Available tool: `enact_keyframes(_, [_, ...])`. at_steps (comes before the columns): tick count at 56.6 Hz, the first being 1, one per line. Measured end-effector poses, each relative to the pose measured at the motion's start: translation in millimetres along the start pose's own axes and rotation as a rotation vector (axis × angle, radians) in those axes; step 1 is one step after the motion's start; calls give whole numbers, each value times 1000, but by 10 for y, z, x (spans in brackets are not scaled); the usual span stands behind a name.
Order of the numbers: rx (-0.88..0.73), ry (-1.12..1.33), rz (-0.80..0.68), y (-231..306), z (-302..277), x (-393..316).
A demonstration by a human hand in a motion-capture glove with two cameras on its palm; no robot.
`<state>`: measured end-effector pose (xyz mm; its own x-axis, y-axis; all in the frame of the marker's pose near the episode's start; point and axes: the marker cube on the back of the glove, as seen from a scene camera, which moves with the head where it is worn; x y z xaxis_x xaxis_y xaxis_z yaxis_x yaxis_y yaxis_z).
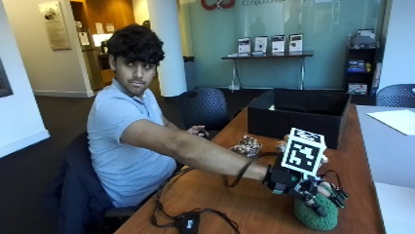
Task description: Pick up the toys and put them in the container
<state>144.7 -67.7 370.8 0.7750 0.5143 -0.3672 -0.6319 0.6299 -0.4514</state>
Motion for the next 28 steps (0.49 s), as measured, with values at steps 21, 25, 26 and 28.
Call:
enact_keyframes(21, [330, 11, -92, -68, -12, -196])
enact_keyframes(25, [347, 5, -117, -20, -119, -318])
enact_keyframes(26, [349, -7, -124, -2, -163, -345])
enact_keyframes(28, [358, -35, -144, 44, -268, -400])
